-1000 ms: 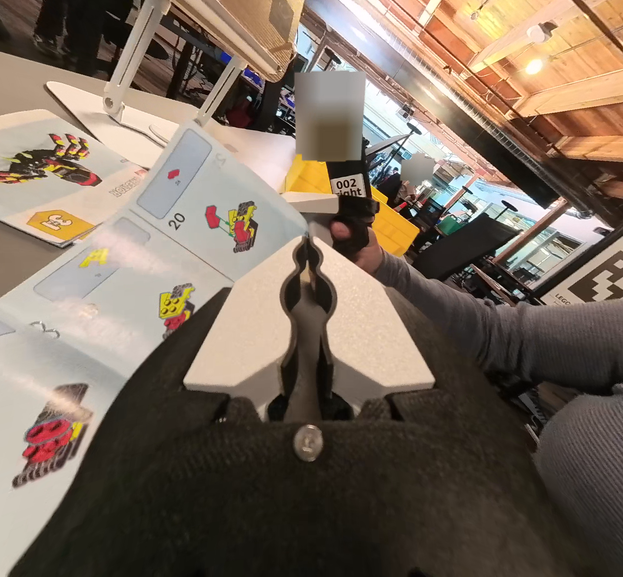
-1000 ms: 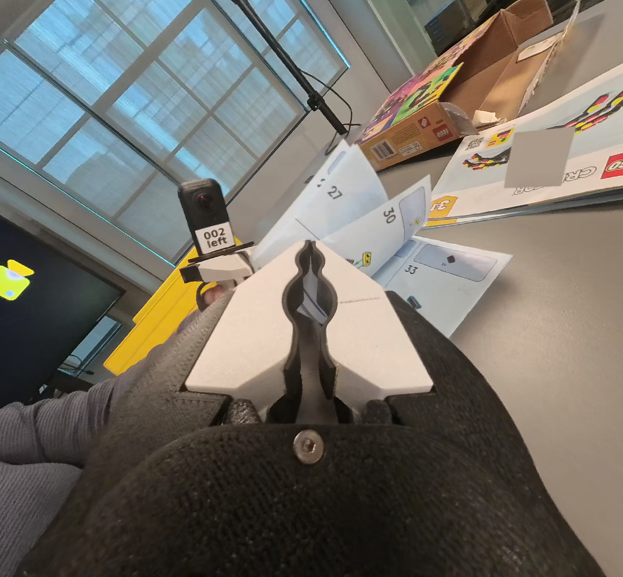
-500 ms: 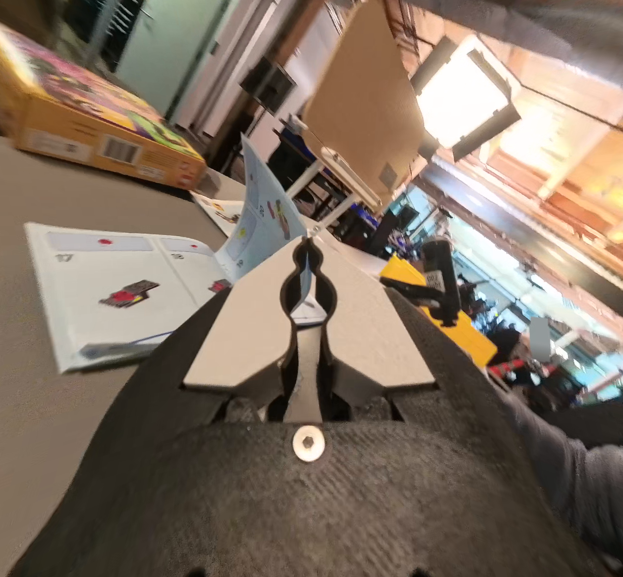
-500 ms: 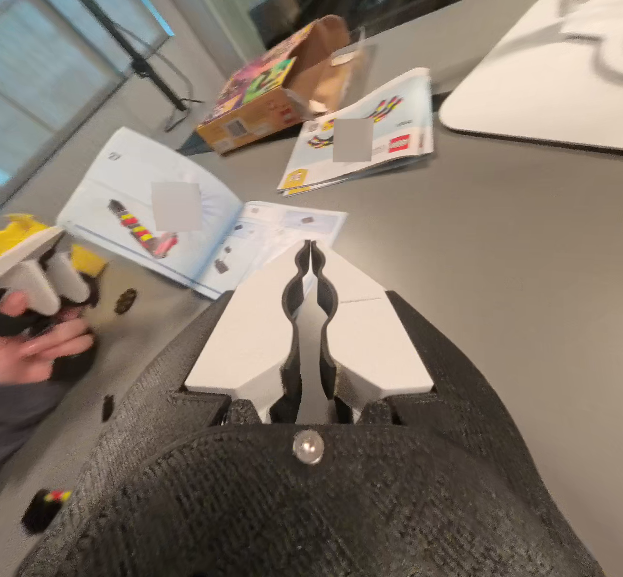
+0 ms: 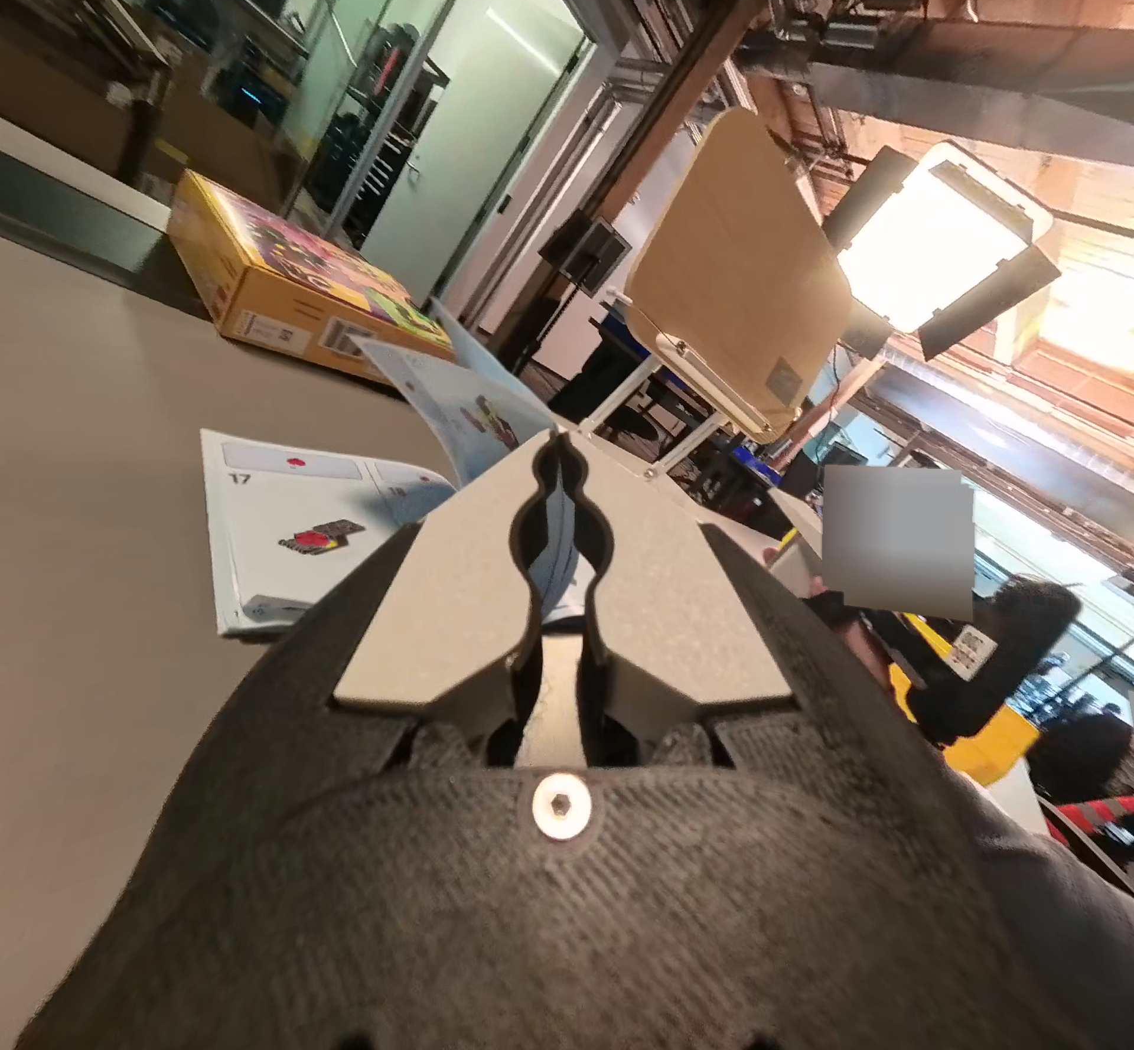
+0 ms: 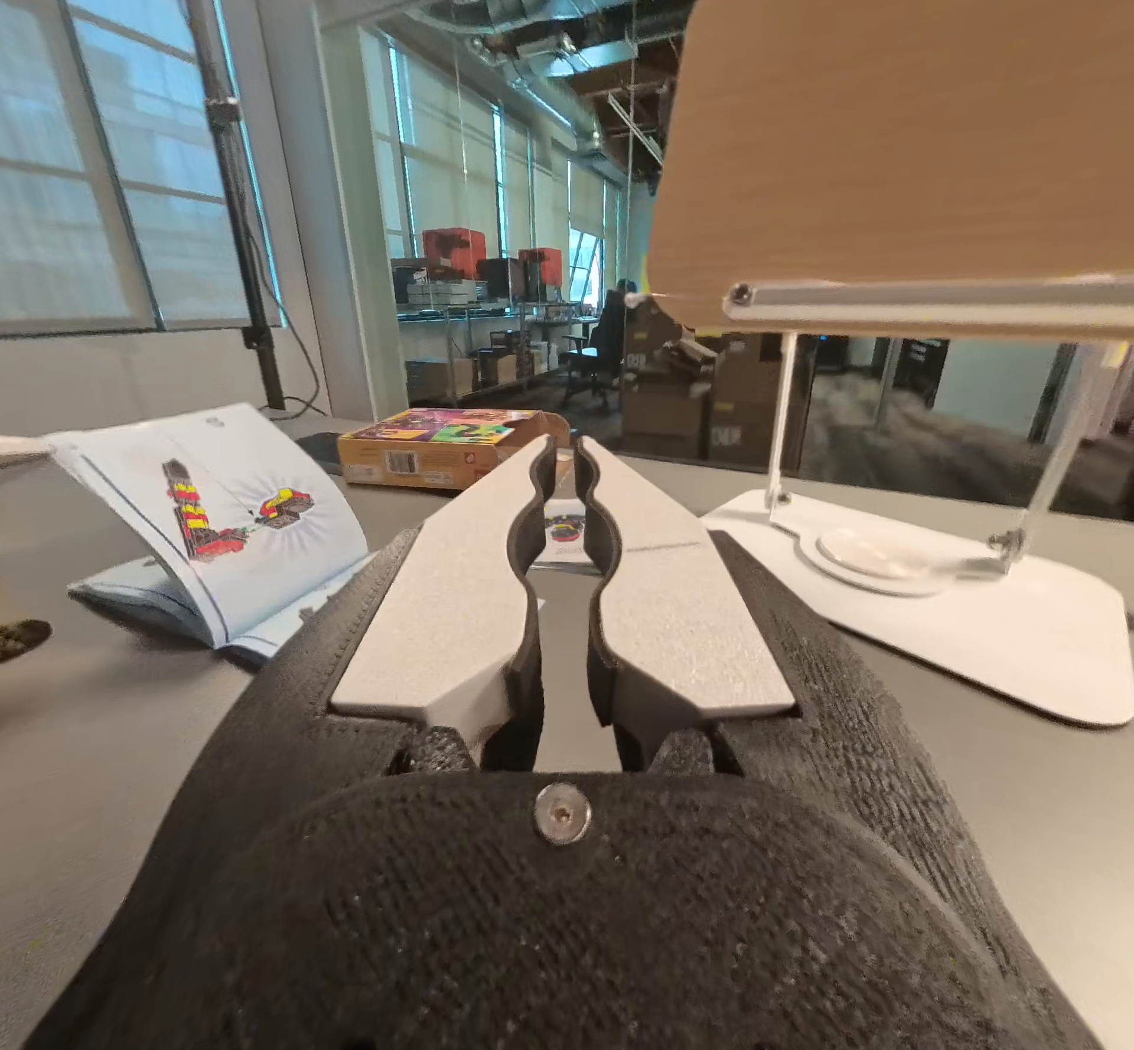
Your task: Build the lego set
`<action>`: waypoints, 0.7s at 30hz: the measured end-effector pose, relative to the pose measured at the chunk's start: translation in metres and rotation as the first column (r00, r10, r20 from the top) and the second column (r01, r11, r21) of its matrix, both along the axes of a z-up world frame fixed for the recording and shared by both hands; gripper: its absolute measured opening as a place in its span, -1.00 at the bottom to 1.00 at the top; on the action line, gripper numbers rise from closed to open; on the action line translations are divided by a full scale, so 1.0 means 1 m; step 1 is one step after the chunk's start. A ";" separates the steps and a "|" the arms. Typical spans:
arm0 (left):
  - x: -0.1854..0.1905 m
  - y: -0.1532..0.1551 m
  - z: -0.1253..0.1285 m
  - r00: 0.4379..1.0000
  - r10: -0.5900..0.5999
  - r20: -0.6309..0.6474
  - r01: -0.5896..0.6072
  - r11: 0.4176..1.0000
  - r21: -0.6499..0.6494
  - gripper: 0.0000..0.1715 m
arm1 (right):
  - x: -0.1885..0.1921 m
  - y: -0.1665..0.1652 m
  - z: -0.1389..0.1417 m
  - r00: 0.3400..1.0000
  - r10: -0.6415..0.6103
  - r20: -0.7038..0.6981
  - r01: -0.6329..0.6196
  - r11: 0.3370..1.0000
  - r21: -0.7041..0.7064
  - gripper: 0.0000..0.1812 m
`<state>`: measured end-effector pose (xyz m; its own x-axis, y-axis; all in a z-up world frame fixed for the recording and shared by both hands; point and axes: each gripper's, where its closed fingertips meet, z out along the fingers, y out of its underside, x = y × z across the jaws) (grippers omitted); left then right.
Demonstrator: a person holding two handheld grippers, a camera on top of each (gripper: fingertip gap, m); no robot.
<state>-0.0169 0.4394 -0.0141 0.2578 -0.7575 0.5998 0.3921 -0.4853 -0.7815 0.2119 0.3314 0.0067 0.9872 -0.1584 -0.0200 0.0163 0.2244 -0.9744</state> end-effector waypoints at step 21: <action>-0.015 0.002 0.008 0.994 0.111 -0.001 -0.111 0.992 0.057 -0.61 | -0.002 0.000 0.002 0.996 -0.010 0.085 0.010 1.000 0.007 -0.97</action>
<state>-0.0323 0.4413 -0.0059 0.3443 -0.7569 0.5555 0.4377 -0.3940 -0.8082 0.2096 0.3313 0.0089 0.9837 -0.1685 0.0627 0.1010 0.2298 -0.9680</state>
